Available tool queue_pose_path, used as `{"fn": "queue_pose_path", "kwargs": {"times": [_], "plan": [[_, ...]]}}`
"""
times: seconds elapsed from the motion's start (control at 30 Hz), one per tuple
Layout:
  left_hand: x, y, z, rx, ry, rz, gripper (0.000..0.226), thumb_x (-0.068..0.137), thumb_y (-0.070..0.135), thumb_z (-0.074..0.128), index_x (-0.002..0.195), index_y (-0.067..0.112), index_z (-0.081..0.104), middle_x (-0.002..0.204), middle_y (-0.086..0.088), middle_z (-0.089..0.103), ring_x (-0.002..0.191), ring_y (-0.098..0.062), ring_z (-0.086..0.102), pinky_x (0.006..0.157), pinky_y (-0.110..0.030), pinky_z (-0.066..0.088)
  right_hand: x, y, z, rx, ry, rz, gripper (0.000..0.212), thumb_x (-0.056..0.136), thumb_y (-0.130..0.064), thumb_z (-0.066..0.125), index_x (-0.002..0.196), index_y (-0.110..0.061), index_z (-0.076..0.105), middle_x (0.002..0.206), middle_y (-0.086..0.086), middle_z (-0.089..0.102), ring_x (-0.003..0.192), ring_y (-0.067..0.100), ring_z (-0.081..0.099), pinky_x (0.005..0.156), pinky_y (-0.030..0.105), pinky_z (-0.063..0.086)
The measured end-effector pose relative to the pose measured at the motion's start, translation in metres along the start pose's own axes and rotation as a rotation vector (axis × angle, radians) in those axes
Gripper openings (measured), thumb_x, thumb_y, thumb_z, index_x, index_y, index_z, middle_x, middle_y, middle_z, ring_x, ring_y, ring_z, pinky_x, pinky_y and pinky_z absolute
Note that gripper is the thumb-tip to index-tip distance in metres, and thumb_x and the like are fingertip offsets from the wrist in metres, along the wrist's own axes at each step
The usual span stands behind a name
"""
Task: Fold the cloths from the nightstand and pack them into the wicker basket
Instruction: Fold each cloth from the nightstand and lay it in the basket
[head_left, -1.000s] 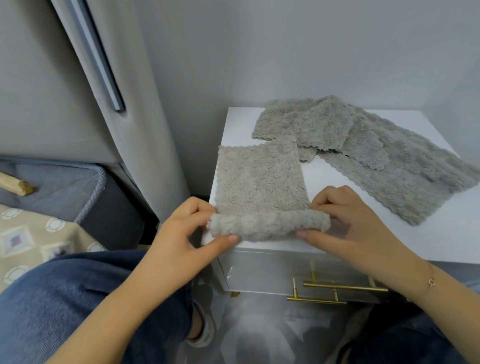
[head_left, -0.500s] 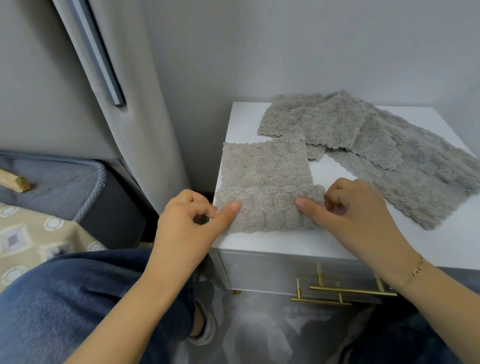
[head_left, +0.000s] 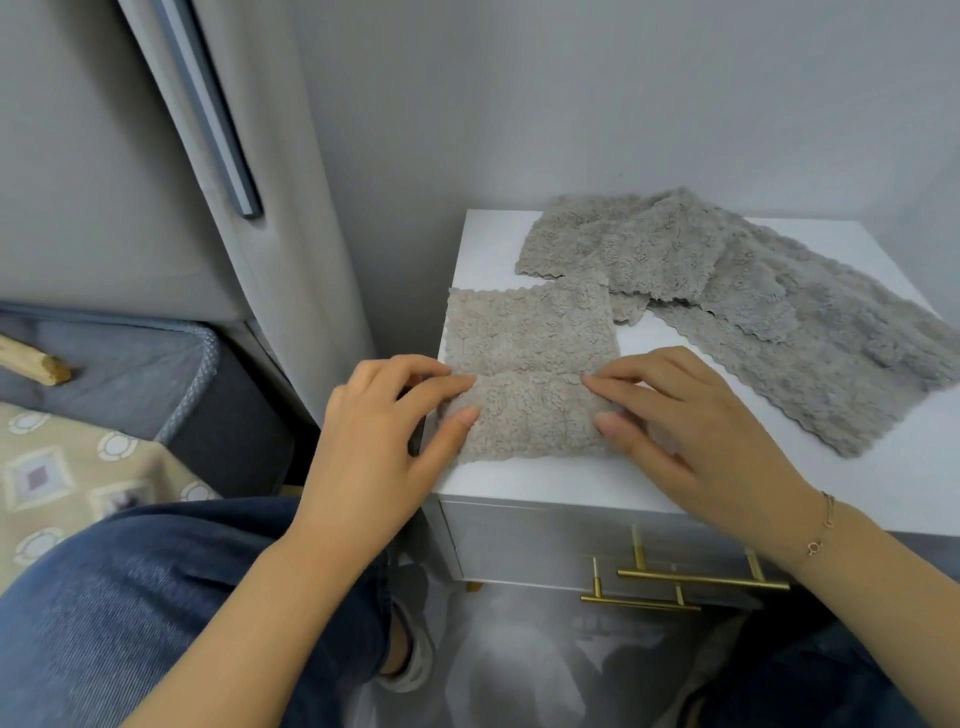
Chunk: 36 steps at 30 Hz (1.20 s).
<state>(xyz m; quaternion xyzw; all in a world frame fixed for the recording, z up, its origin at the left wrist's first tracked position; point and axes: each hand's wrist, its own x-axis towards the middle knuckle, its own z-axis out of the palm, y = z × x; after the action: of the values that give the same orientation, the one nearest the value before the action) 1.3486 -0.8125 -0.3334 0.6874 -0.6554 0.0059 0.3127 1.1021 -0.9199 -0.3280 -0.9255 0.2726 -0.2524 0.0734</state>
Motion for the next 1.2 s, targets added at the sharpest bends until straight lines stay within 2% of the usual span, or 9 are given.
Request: {"fn": "queue_pose_path", "kwargs": {"times": [0.13, 0.33, 0.47, 0.67, 0.77, 0.87, 0.97, 1.07, 1.2], "plan": [[-0.001, -0.002, -0.003, -0.047, -0.074, -0.005, 0.047, 0.092, 0.061, 0.044, 0.121, 0.033, 0.065, 0.122, 0.02, 0.056, 0.118, -0.005, 0.045, 0.097, -0.032, 0.036, -0.005, -0.002, -0.007, 0.053, -0.147, 0.093, 0.063, 0.088, -0.063, 0.049, 0.134, -0.021, 0.056, 0.124, -0.012, 0.053, 0.116, 0.005, 0.045, 0.101, 0.012, 0.029], [-0.01, -0.001, -0.011, -0.072, -0.193, 0.111, 0.065, 0.078, 0.08, 0.045, 0.117, 0.03, 0.06, 0.139, 0.023, 0.043, 0.128, -0.001, 0.034, 0.104, -0.029, 0.027, -0.008, -0.005, -0.01, 0.064, -0.146, 0.051, 0.057, 0.086, -0.058, 0.055, 0.128, -0.021, 0.06, 0.119, -0.011, 0.058, 0.111, 0.006, 0.047, 0.098, 0.014, 0.033], [-0.017, 0.006, -0.016, -0.037, -0.199, 0.168, 0.08, 0.071, 0.081, 0.055, 0.133, 0.032, 0.049, 0.144, 0.02, 0.039, 0.132, 0.002, 0.032, 0.107, -0.02, 0.021, -0.014, -0.005, -0.016, 0.082, -0.126, 0.044, 0.05, 0.086, -0.055, 0.056, 0.122, -0.022, 0.065, 0.114, -0.014, 0.062, 0.105, 0.007, 0.05, 0.094, 0.014, 0.036], [-0.02, 0.012, -0.01, -0.038, -0.158, 0.272, 0.051, 0.084, 0.056, 0.063, 0.128, 0.034, 0.053, 0.132, 0.022, 0.051, 0.125, -0.001, 0.046, 0.102, -0.031, 0.035, -0.019, -0.009, -0.022, 0.148, -0.092, 0.06, 0.046, 0.086, -0.057, 0.057, 0.117, -0.024, 0.067, 0.102, -0.016, 0.065, 0.094, 0.006, 0.055, 0.081, 0.023, 0.045], [-0.019, 0.01, -0.01, -0.131, -0.124, 0.227, 0.037, 0.084, 0.051, 0.064, 0.116, 0.032, 0.061, 0.12, 0.024, 0.057, 0.116, 0.0, 0.051, 0.096, -0.035, 0.041, -0.019, -0.012, -0.026, 0.314, -0.083, 0.203, 0.041, 0.081, -0.062, 0.059, 0.112, -0.036, 0.065, 0.096, -0.011, 0.064, 0.093, 0.009, 0.059, 0.081, 0.032, 0.049], [-0.019, 0.015, -0.011, -0.236, -0.097, 0.152, 0.032, 0.081, 0.052, 0.066, 0.102, 0.027, 0.069, 0.116, 0.02, 0.056, 0.112, -0.005, 0.051, 0.098, -0.022, 0.037, -0.015, -0.013, -0.027, 0.45, -0.071, 0.279, 0.035, 0.078, -0.06, 0.062, 0.103, -0.035, 0.067, 0.095, -0.012, 0.067, 0.094, 0.009, 0.062, 0.083, 0.029, 0.049], [-0.02, 0.02, -0.014, -0.361, -0.126, 0.027, 0.03, 0.078, 0.052, 0.067, 0.092, 0.026, 0.07, 0.108, 0.017, 0.059, 0.108, -0.01, 0.052, 0.092, -0.014, 0.038, -0.008, -0.014, -0.026, 0.543, -0.109, 0.368, 0.035, 0.078, -0.065, 0.061, 0.093, -0.034, 0.068, 0.081, -0.002, 0.068, 0.078, 0.016, 0.063, 0.074, 0.031, 0.049], [-0.018, 0.022, -0.015, -0.515, -0.164, -0.128, 0.023, 0.075, 0.053, 0.068, 0.086, 0.033, 0.072, 0.096, 0.013, 0.064, 0.101, -0.014, 0.057, 0.084, -0.018, 0.043, -0.003, -0.014, -0.024, 0.577, -0.09, 0.455, 0.034, 0.079, -0.063, 0.063, 0.087, -0.031, 0.068, 0.056, -0.005, 0.05, 0.054, 0.011, 0.046, 0.055, 0.017, 0.037], [-0.014, 0.022, -0.014, -0.661, -0.196, -0.335, 0.032, 0.068, 0.061, 0.069, 0.077, 0.031, 0.073, 0.087, 0.003, 0.063, 0.083, -0.011, 0.059, 0.072, -0.017, 0.044, 0.008, -0.017, -0.023, 0.538, -0.074, 0.513, 0.046, 0.077, -0.057, 0.063, 0.074, -0.011, 0.061, 0.05, -0.009, 0.035, 0.048, 0.005, 0.033, 0.05, 0.015, 0.03]]}}
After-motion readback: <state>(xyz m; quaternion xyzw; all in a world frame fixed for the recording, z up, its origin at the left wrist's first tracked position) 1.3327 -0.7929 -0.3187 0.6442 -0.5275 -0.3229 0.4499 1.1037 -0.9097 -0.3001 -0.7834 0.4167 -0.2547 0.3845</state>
